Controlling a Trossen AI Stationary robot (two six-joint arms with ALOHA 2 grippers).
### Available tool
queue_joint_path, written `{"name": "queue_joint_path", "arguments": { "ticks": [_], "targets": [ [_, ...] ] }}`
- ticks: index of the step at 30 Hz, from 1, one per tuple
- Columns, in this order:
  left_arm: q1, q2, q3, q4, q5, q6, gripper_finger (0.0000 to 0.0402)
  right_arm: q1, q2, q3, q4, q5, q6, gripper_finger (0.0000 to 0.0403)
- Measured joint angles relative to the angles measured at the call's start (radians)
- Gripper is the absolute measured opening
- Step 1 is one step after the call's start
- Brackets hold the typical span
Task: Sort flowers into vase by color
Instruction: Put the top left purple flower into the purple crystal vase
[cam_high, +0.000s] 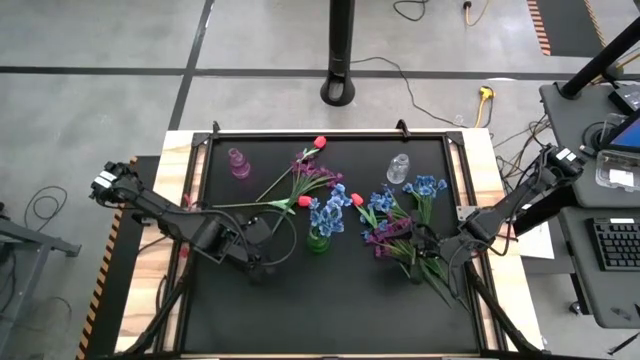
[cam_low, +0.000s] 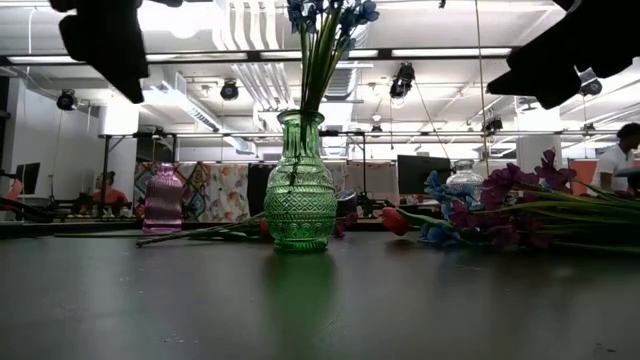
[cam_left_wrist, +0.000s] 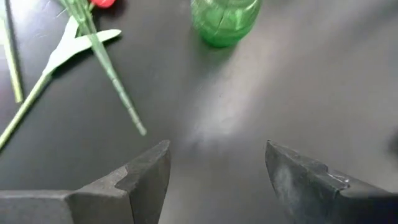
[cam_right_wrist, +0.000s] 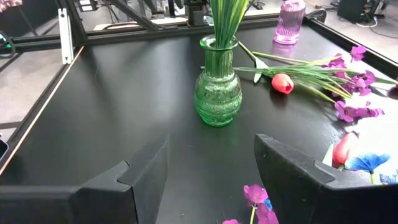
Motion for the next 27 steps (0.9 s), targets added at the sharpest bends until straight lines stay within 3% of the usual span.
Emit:
{"name": "queue_joint_path", "arguments": {
  "ticks": [3,9,15,24,27],
  "targets": [
    [0.001,0.000,0.000,-0.054,-0.010,-0.001,0.0242,0.000,0.000,0.000,-0.001,0.000,0.000,0.0226],
    [0.001,0.000,-0.006,-0.063,-0.145,0.005,0.0242,0.000,0.000,0.000,-0.003,0.000,0.000,0.0226],
    [0.002,0.000,-0.034,-0.045,-0.218,0.001,0.0242,0.000,0.000,0.000,-0.003,0.000,-0.001,0.0226],
    [0.002,0.000,-0.201,0.015,-0.238,0.014,0.0219,0.000,0.001,-0.001,-0.004,0.000,-0.001,0.0226],
    [0.002,0.000,-0.275,0.092,-0.307,0.063,0.0209,0.000,0.001,-0.001,-0.004,0.000,-0.001,0.0226]
  ]
}}
